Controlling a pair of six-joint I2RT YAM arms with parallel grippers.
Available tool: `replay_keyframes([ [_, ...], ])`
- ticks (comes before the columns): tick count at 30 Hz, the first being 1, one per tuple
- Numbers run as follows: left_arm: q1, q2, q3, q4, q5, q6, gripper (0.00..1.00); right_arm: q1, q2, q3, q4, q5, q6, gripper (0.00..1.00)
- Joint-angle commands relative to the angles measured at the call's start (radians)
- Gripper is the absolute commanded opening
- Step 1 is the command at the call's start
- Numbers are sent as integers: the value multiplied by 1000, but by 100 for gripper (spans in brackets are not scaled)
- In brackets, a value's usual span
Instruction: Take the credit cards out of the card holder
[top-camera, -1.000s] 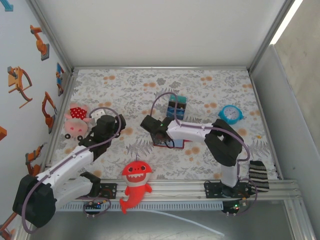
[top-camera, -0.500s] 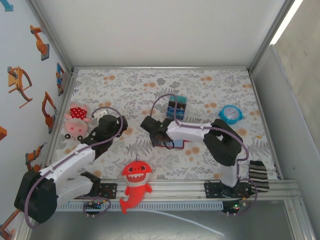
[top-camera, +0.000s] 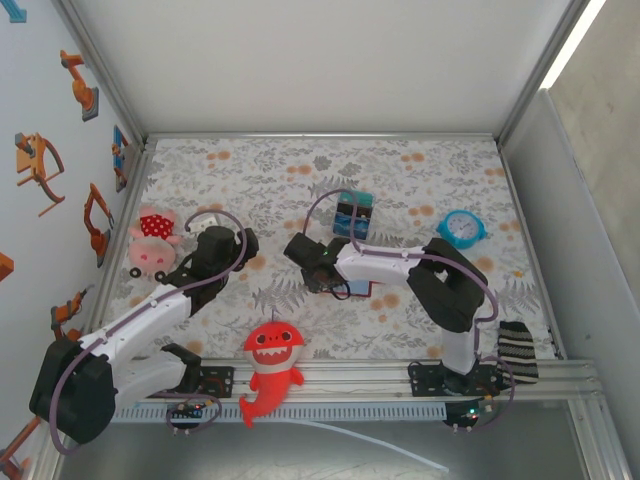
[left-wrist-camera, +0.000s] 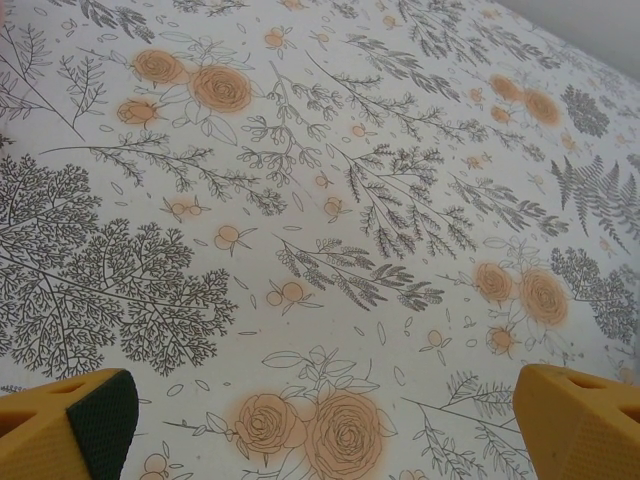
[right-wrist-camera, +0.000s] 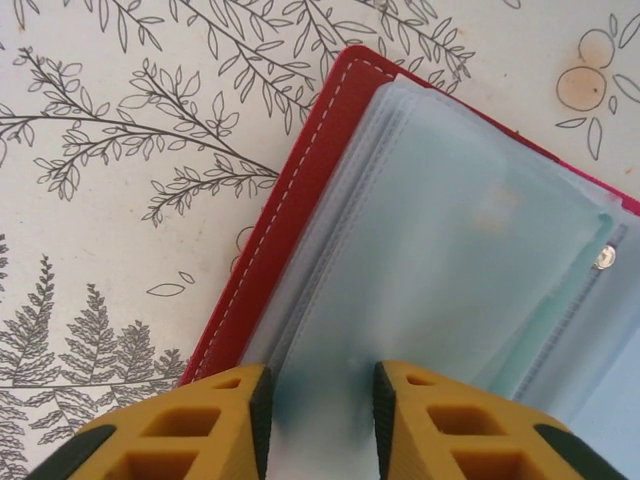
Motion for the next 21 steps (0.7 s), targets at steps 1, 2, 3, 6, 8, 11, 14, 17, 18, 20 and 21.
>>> replay_keyframes([
  [1, 3, 5, 32, 3, 10, 19, 97, -12, -14, -27, -27, 19, 10, 27],
  [2, 4, 4, 35, 3, 11, 22, 97, -11, -15, -29, -28, 20, 9, 25],
  [3, 4, 4, 37, 1, 12, 24, 97, -11, -18, -29, -27, 20, 9, 22],
  [6, 4, 4, 43, 1, 18, 34, 97, -12, -32, -32, -22, 19, 8, 18],
  [8, 3, 5, 47, 2, 23, 43, 97, -11, -45, -38, -11, 13, 3, 16],
  [11, -1, 5, 52, 3, 25, 51, 97, -11, -62, -52, 22, -24, -16, 14],
  [14, -7, 9, 59, 3, 23, 51, 97, -12, -70, -61, 44, -63, -16, 13],
  [17, -17, 15, 60, 20, 27, 51, 97, -11, -82, -72, 47, -72, -6, 13],
  [18, -20, 18, 63, 21, 27, 54, 97, -11, -89, -76, 46, -64, -5, 13],
  [20, -31, 26, 69, 28, 24, 61, 97, -11, -106, -86, 40, -38, 3, 13],
  [21, -37, 30, 72, 30, 21, 65, 97, -11, -113, -88, 37, -27, 7, 14],
])
